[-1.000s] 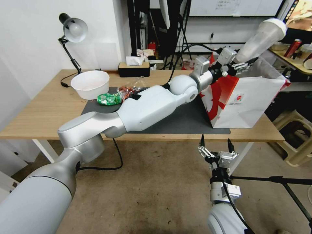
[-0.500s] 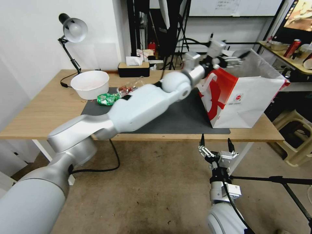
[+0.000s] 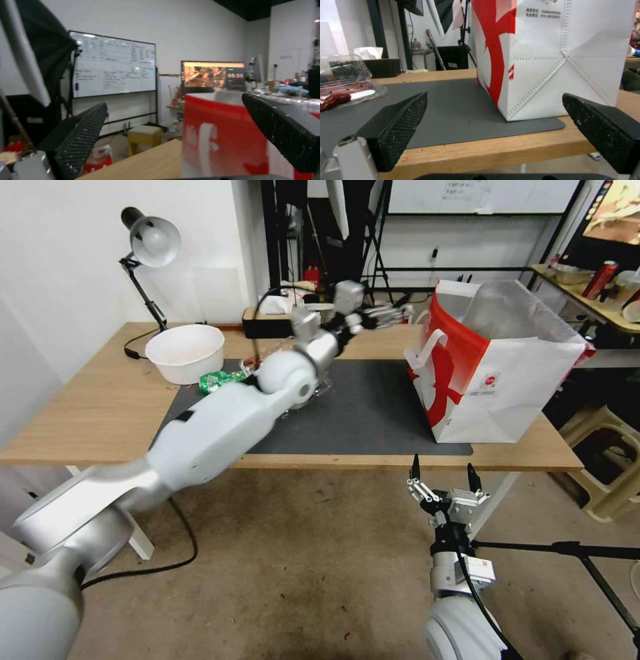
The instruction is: Pick up the trash from the table and place it into the takeout bag.
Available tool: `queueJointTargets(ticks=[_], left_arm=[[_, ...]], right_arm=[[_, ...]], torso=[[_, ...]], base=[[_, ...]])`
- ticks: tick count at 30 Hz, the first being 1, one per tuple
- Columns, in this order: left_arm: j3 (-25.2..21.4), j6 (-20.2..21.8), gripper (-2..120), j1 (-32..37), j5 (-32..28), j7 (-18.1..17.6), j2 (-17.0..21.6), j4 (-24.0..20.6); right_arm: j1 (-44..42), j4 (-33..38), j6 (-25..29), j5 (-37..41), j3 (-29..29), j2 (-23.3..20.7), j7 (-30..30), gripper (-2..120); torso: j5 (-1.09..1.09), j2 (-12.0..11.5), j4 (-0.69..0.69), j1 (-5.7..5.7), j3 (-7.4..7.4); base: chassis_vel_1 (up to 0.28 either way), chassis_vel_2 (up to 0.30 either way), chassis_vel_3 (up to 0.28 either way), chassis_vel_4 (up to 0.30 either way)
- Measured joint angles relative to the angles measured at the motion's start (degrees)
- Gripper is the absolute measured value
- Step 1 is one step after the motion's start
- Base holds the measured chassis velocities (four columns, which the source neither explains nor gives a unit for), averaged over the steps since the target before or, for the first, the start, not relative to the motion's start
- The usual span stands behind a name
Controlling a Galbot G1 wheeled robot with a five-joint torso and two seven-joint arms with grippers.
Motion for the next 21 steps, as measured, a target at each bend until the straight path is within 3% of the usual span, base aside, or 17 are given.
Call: queueJointTargets(ticks=[6, 21], left_arm=[[-8.98, 0.05, 100, 9.81, 1.14, 0.00, 6.63, -5.28], [-24.30, 0.03, 100, 30.34, 4.59, 0.49, 14.42, -14.30]], right_arm=[[0.05, -0.47, -0.03, -0.09, -0.22, -0.20, -0.01, 100], [0.27, -0.92, 0.00, -0.14, -0.88, -0.21, -0.11, 100]], torso=[[0.00, 0.00, 0.01, 0.00, 0.00], [0.02, 0.00, 0.00, -0.01, 0.00]], base=[[0.000, 0.000, 0.000, 0.000], [0.000, 0.000, 0.000, 0.000]])
